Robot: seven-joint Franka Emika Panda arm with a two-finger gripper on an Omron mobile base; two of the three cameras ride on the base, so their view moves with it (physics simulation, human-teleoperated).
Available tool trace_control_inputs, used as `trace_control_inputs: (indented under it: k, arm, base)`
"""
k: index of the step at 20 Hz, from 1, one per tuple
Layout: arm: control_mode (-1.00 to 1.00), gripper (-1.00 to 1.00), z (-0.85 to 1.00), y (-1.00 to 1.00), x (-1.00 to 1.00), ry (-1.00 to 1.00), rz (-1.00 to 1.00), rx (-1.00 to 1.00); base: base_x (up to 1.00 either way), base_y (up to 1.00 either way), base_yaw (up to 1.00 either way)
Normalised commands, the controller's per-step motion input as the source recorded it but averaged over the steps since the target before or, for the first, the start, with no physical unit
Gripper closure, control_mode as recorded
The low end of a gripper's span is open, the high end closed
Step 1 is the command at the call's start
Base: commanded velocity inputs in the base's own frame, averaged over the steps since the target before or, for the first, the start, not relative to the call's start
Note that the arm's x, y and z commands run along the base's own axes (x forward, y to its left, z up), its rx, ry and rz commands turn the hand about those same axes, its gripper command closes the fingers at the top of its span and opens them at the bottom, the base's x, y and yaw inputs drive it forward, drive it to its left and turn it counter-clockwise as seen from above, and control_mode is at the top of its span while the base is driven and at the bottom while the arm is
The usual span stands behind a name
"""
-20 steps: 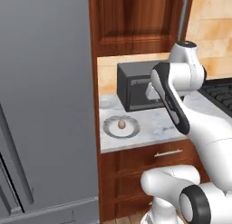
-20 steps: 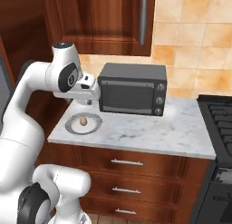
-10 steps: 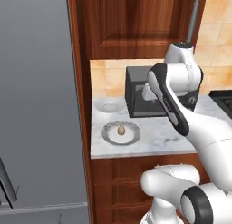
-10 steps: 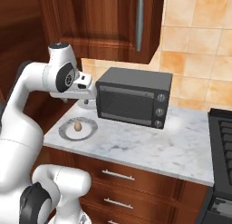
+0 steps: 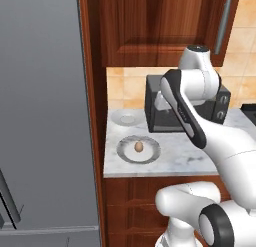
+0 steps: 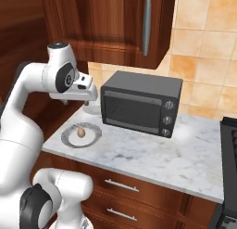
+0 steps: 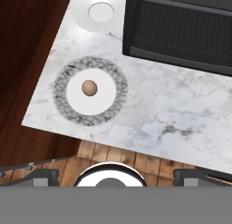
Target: Pick the egg from the counter and place it in the microwave.
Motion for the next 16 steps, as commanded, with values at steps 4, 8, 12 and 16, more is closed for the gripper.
trace_control_inputs:
  k: [4, 8, 12, 16]
  arm:
    - [1.00, -1.00, 0.00, 0.00, 0.00, 0.00, 0.00, 0.00]
    - [-1.00, -1.00, -0.51, 0.08, 0.11, 0.03, 0.00, -0.09]
    - [-1.00, -1.00, -0.90, 0.35, 0.45, 0.08, 0.00, -0.08]
    - [-1.00, -1.00, -0.99, 0.32, 0.45, 0.16, 0.00, -0.08]
  base:
    - [0.00, 0.00, 0.00]
    - [0.00, 0.01, 0.00]
    - [0.00, 0.00, 0.00]
    - [0.00, 0.00, 0.00]
